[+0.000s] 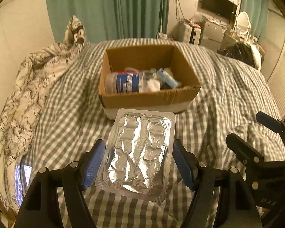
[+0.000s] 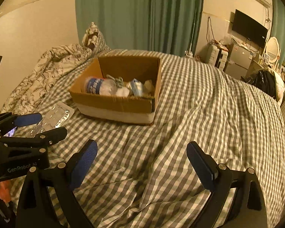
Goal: Organize objects
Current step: 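Carry the blister pack over the box and open the left tool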
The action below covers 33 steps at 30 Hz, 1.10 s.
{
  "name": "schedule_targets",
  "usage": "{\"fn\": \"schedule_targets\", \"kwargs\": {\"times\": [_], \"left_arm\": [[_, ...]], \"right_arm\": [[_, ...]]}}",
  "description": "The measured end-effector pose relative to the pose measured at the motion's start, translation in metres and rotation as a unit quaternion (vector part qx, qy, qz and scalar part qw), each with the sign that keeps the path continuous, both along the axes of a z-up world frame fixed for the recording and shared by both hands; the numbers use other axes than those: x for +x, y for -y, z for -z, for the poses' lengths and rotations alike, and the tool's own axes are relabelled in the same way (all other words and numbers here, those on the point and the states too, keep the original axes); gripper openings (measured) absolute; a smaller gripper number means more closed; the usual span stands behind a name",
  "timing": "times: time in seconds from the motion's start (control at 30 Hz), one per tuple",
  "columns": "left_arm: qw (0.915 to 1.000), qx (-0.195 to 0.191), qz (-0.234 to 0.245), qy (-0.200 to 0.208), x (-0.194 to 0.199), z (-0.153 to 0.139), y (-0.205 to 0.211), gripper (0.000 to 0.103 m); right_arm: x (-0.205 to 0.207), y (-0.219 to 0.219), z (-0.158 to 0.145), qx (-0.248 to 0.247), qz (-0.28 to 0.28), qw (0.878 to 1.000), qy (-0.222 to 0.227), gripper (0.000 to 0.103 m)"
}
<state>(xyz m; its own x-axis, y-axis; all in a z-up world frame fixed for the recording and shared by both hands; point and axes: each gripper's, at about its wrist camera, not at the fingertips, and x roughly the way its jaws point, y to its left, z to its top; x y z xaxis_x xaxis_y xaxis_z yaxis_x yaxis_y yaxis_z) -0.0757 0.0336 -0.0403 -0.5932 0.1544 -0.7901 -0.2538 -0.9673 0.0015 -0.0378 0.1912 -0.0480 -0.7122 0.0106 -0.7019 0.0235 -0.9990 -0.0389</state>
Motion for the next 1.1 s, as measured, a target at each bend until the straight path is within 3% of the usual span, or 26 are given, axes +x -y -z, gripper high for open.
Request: {"fn": "schedule_targets", "kwargs": {"times": [0.27,0.67,0.9,1.1], "left_arm": [[0.9989,0.000,0.013,-0.044,-0.022,-0.035,-0.016,0.074],[0.9977,0.020,0.005,-0.065,-0.115,-0.057,-0.032,0.074],[0.9973,0.017,0.001,-0.071,-0.159,-0.048,-0.042,0.074],[0.9989,0.000,-0.001,-0.047,-0.191,-0.015,-0.045,0.074]], "right_arm": [[-0.014,-0.009,-0.035,-0.009,-0.013,1.000,-0.027,0.095],[-0.104,-0.027,-0.075,-0.025,-0.012,0.998,-0.051,0.095],[-0.158,-0.047,-0.068,-0.021,0.010,0.999,-0.046,0.095],[-0.189,-0.061,-0.045,-0.029,0.018,0.999,-0.033,0.095]]}}
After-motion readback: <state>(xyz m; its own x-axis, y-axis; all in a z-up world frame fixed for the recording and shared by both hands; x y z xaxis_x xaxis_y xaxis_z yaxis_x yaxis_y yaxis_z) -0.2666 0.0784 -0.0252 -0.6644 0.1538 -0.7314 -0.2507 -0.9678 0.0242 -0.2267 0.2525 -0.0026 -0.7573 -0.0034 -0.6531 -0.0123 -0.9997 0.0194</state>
